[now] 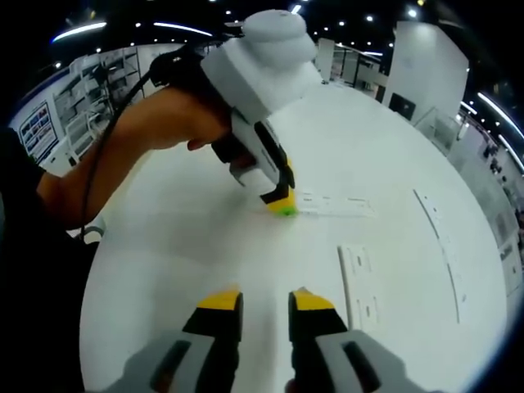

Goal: Locate the socket holder cover, grip the socket holder cover, clip it into the socket holder slot.

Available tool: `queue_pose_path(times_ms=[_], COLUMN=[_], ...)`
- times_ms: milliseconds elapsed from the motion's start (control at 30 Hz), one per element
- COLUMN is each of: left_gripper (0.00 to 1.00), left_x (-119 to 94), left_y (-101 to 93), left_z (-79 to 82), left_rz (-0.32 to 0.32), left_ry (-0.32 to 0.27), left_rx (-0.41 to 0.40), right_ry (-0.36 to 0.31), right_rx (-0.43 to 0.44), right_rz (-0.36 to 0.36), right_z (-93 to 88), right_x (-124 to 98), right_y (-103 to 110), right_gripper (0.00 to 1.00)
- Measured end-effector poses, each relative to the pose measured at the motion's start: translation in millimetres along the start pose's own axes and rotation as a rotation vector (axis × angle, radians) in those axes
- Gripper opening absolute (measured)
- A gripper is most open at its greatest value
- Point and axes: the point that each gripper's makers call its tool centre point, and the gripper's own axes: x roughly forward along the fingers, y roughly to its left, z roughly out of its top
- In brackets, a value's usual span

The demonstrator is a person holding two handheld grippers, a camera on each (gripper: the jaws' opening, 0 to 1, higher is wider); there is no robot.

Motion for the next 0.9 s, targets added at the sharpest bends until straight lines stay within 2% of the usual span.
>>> queue_pose_path(times_ms=[900], left_gripper=[0.26], left_x=[11.9], left_y=[-1.3], left_z=[16.1], left_rz=[0.007], left_ry=[-0.014], left_rx=[0.030], right_ry=[0.003], right_rx=[0.016], right_rz=[-0.021], right_z=[-3.3], right_x=[1.1], right_y=[-7.6], right_gripper=[0.24])
